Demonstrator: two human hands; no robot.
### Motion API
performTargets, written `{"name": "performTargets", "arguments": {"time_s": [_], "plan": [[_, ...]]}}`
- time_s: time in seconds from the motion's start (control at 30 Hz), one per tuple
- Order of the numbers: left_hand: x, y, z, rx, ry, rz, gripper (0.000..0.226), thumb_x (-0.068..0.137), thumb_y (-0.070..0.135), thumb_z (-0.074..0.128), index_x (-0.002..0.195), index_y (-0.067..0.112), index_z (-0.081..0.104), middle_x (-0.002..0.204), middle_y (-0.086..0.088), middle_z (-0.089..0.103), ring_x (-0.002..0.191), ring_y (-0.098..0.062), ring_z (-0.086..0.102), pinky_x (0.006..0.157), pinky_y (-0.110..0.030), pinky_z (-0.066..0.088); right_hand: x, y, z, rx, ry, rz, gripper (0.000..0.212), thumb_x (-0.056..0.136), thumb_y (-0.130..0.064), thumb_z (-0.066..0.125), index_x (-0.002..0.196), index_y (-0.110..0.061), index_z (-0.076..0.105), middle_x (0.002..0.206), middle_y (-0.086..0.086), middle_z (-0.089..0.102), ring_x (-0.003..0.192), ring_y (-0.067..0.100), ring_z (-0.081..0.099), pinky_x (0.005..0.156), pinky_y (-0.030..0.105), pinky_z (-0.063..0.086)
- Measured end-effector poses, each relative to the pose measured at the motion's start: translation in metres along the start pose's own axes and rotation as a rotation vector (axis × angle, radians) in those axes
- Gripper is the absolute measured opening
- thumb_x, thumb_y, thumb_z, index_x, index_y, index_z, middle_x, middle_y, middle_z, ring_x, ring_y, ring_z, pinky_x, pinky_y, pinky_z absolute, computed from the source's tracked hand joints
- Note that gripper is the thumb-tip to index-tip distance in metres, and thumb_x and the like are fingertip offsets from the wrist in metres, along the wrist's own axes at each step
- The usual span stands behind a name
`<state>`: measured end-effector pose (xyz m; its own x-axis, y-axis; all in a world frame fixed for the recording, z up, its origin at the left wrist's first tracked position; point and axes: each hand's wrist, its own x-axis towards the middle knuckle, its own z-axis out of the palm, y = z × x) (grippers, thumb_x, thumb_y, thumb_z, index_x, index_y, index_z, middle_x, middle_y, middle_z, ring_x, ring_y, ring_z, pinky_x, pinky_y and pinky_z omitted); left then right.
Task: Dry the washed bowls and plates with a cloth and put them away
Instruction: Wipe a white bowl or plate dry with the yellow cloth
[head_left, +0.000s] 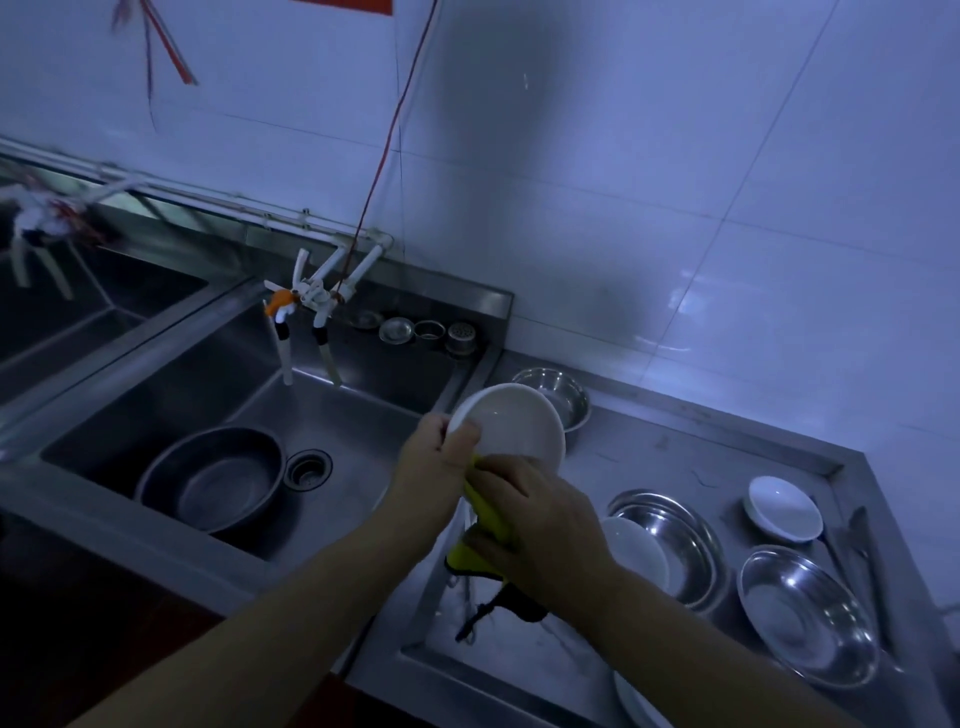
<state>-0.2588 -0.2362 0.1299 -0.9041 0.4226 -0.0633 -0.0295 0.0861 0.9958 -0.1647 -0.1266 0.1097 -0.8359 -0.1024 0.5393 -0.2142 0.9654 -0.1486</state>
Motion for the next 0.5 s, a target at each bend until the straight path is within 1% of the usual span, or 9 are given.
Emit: {"name": "performTargets", "arguments": {"time_s": [0.03,0.1,0.17,0.23,0.27,0.33,0.37,0.43,0.5], "plan": [[-0.001,0.001,-0.001,0.056,-0.007,0.044,0.015,0.094,0.026,0.049,0.084,0.015,0.051,0.078,-0.004,0.054,0.070,-0.017,0.050,0.062,-0.035,0.043,-0.003,0.002,0.002,-0.041,0.018,-0.038,0.046,0.072,-0.036,0.078,0.110,-0.012,0.068,0.109,0.005,0.067,0.092,0.021,0.064,0.068,0.029,0.054],[-0.003,0.004,-0.004,0.182,-0.041,0.128,0.012,0.095,0.023,0.047,0.090,0.014,0.054,0.081,-0.005,0.056,0.071,-0.016,0.051,0.062,-0.032,0.042,-0.006,0.014,-0.001,-0.113,0.003,-0.157,0.043,0.076,-0.043,0.077,0.106,-0.013,0.070,0.106,0.005,0.068,0.089,0.020,0.065,0.068,0.029,0.053],[-0.003,0.007,-0.008,0.296,-0.101,0.189,0.013,0.094,0.021,0.045,0.097,0.014,0.055,0.085,-0.005,0.058,0.072,-0.014,0.051,0.061,-0.030,0.042,-0.006,0.032,-0.012,-0.214,-0.024,-0.308,0.036,0.075,-0.038,0.080,0.102,-0.015,0.073,0.104,0.006,0.070,0.091,0.022,0.067,0.072,0.032,0.055],[-0.001,0.013,-0.007,0.330,-0.133,0.209,0.012,0.094,0.020,0.045,0.099,0.018,0.055,0.085,-0.001,0.057,0.075,-0.014,0.053,0.065,-0.032,0.044,-0.002,0.041,-0.021,-0.300,-0.029,-0.386,0.025,0.077,-0.029,0.079,0.098,-0.017,0.073,0.102,0.006,0.071,0.093,0.022,0.067,0.078,0.032,0.055],[0.001,0.017,-0.006,0.318,-0.118,0.201,0.012,0.093,0.019,0.044,0.099,0.019,0.055,0.085,0.000,0.057,0.078,-0.016,0.054,0.068,-0.035,0.045,0.001,0.040,-0.022,-0.324,-0.009,-0.381,0.018,0.080,-0.025,0.076,0.096,-0.017,0.073,0.099,0.005,0.071,0.091,0.023,0.067,0.077,0.032,0.054],[0.007,0.023,-0.001,0.298,-0.043,0.184,0.014,0.094,0.020,0.042,0.099,0.017,0.055,0.083,-0.001,0.055,0.078,-0.021,0.053,0.070,-0.038,0.045,0.006,0.028,-0.019,-0.330,0.063,-0.299,0.010,0.084,-0.020,0.068,0.091,-0.016,0.072,0.094,0.005,0.070,0.085,0.025,0.066,0.069,0.034,0.054],[0.010,0.025,0.001,0.290,-0.010,0.182,0.014,0.095,0.021,0.041,0.097,0.016,0.054,0.081,-0.001,0.054,0.076,-0.021,0.051,0.068,-0.037,0.043,0.010,0.020,-0.015,-0.304,0.104,-0.239,0.010,0.082,-0.019,0.068,0.090,-0.014,0.072,0.092,0.006,0.069,0.082,0.026,0.065,0.065,0.034,0.053],[0.014,0.027,0.006,0.251,0.017,0.192,0.013,0.096,0.022,0.040,0.094,0.017,0.052,0.080,0.000,0.052,0.072,-0.018,0.048,0.064,-0.035,0.040,0.016,0.003,-0.006,-0.216,0.186,-0.114,0.018,0.076,-0.017,0.072,0.092,-0.010,0.071,0.093,0.008,0.069,0.080,0.028,0.064,0.063,0.034,0.052],[0.016,0.030,0.007,0.198,0.009,0.221,0.012,0.096,0.021,0.041,0.096,0.021,0.053,0.082,0.003,0.054,0.074,-0.013,0.050,0.065,-0.034,0.042,0.020,-0.005,-0.001,-0.144,0.272,-0.048,0.016,0.080,-0.017,0.068,0.093,-0.007,0.071,0.093,0.009,0.069,0.081,0.027,0.064,0.065,0.036,0.054]]}}
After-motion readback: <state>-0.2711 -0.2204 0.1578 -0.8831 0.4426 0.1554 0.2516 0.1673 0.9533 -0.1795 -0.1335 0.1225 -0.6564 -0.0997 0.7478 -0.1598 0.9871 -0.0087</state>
